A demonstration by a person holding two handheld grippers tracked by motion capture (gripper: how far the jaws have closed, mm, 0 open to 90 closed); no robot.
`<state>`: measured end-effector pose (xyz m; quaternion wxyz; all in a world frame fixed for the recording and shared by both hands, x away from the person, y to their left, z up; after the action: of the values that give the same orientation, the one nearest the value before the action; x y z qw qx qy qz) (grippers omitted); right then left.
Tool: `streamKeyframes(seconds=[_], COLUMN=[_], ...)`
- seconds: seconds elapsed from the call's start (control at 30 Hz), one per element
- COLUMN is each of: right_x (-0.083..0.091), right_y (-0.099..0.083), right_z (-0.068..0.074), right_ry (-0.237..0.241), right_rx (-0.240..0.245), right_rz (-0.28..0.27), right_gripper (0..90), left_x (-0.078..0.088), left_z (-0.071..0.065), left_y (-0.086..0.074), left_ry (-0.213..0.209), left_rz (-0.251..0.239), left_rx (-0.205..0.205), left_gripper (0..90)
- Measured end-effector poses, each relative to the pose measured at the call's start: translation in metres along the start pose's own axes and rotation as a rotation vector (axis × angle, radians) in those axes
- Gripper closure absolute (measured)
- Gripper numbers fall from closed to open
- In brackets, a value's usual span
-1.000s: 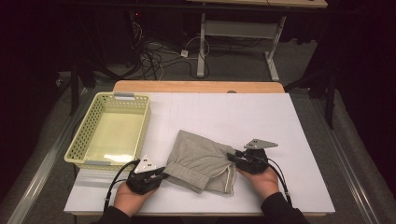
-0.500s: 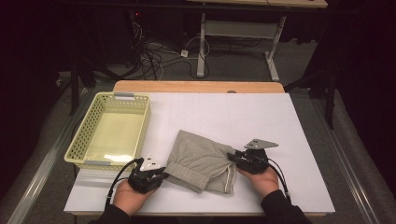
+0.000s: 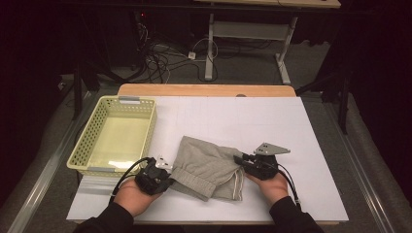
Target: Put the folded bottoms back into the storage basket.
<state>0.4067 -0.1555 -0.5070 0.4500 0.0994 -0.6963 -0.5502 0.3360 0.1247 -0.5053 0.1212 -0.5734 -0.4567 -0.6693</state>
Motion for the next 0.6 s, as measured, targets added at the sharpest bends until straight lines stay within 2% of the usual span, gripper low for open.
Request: streamKeyframes(seconds=[0.07,0.2,0.37,0.6], right_x=[-0.003,-0.012,-0.018,-0.022], right_y=[0.003,0.009,0.009,0.003], right_z=[0.004,0.011,0.013,0.011], right_ry=[0.027,0.041,0.038,0.020], right_rx=[-0.007,0.009,0.016,0.017], right_rz=[-0.027,-0.023,-0.010,0.022], right_gripper=[73.6,73.6,73.5,73.1], left_x=[0.004,0.009,0.010,0.003], left_z=[0.002,0.008,0.010,0.011], left_y=[-0.001,-0.004,-0.004,-0.001], left_ry=[0.010,0.019,0.006,-0.008], left_rz=[0.036,0.095,0.134,0.217], left_rx=[-0.004,0.004,0.021,0.028], left_gripper=[75.9,75.9,75.8,75.7])
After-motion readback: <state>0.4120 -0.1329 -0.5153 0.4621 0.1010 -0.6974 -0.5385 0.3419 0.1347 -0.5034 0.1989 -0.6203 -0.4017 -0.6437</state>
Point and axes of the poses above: each handheld gripper's, and its own axes: x roughly backward along the jaws, y roughly out of its top, z roughly to its left, the point moved 7 cm from there along -x, roughly forward along the jaws, and after that the axes turned 6 degrees about x, right-handed, at the moved point
